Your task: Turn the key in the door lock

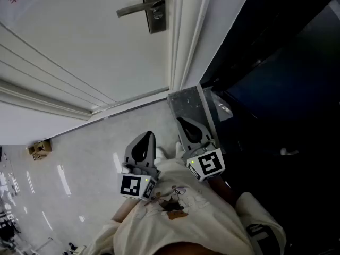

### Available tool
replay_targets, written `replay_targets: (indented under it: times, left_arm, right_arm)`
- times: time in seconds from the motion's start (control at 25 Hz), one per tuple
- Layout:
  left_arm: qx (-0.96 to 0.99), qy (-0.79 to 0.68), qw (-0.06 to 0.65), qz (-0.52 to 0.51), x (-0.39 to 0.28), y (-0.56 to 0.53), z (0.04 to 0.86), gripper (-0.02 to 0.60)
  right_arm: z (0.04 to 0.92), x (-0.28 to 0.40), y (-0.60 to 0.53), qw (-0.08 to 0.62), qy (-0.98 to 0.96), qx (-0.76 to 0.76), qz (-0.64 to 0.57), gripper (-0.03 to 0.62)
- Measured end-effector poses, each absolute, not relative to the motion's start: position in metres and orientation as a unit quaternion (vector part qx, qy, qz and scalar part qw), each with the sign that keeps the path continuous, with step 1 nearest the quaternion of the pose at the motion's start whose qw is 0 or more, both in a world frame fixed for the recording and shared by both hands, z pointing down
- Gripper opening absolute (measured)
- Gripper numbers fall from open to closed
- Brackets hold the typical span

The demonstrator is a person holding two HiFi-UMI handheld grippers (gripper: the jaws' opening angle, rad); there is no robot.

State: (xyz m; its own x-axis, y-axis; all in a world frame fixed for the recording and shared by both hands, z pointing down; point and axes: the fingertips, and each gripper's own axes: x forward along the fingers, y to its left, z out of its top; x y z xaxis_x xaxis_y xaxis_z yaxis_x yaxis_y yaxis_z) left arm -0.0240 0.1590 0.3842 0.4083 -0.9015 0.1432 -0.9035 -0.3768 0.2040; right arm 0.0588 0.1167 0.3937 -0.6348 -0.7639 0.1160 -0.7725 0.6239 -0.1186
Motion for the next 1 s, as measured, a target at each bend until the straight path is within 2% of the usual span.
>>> replay_targets:
  times: [0.36, 0.52, 0.68, 0.72, 0.8, 0.92, 1.0]
  left_arm:
    - [0.83, -0.536, 0.153, 0.007, -0.002, 0.154, 0.389, 0.005]
    - [0.824, -0.543, 0.162, 0.014, 0.002, 0.152, 0.393, 0.005]
    - [0.816, -0.552, 0.169, 0.022, 0.003, 0.147, 0.396, 0.005]
    - [0.815, -0.554, 0.17, 0.026, 0.003, 0.147, 0.4, 0.005]
    - [0.81, -0.56, 0.172, 0.04, 0.001, 0.147, 0.41, 0.005]
    - [0.801, -0.568, 0.181, 0.045, -0.004, 0.14, 0.417, 0.005]
    - [0.801, -0.567, 0.186, 0.039, -0.009, 0.129, 0.416, 0.005]
  right_arm:
    - [0.412, 0.103, 0.11, 0.041, -0.88, 0.46, 0.112, 0.006]
    - [0.418, 0.108, 0.108, 0.018, -0.887, 0.434, 0.156, 0.008]
    - [0.414, 0.117, 0.104, 0.031, -0.892, 0.436, 0.117, 0.011]
    - [0.414, 0.117, 0.103, 0.04, -0.894, 0.435, 0.099, 0.029]
    - [0.418, 0.116, 0.101, 0.069, -0.901, 0.426, 0.057, 0.143]
    - [0.428, 0.112, 0.094, 0.12, -0.899, 0.421, -0.003, 0.149]
    - [0.427, 0.104, 0.085, 0.131, -0.895, 0.425, -0.011, 0.149]
